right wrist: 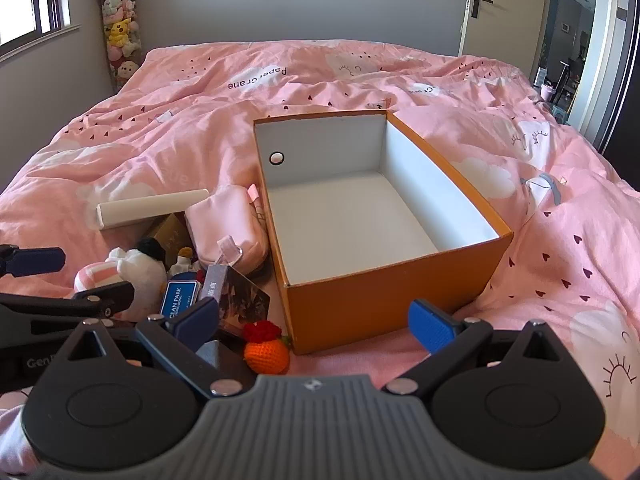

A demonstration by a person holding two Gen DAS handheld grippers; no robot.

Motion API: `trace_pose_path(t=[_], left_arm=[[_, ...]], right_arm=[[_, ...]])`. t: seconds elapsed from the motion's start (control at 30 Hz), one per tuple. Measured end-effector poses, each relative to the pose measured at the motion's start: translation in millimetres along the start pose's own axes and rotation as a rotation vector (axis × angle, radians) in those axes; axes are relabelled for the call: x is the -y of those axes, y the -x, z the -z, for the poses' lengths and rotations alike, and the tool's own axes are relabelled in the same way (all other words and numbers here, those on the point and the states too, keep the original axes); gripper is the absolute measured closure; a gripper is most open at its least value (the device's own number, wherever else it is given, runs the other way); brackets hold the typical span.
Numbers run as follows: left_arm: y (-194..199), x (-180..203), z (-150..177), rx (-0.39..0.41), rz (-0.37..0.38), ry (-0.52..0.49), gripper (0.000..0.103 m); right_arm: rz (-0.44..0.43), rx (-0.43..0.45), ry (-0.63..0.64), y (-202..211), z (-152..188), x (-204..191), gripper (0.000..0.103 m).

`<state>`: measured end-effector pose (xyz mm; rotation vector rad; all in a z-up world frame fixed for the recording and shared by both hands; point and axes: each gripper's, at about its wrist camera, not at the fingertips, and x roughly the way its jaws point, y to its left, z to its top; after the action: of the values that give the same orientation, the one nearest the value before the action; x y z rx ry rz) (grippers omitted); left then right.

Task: Organize objects
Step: 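Move both tools toward the clutter beside the orange box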

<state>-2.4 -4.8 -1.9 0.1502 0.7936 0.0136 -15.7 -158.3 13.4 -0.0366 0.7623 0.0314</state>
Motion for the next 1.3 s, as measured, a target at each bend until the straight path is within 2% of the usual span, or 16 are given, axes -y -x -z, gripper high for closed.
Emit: trace_pose_path(t=[0.3, 1.3], left_arm=[[0.5, 3.2, 0.1, -0.001, 0.010, -0.025, 0.024], [-4.5, 1.5, 3.3, -0.048, 0.030, -0.010, 0.024]], right_arm=[[0.000, -0.005, -0.007, -1.4, 1.0, -0.7, 0.002], [-0.006, -0.035, -0.004, -5.8, 1.3, -0.5, 0.002]])
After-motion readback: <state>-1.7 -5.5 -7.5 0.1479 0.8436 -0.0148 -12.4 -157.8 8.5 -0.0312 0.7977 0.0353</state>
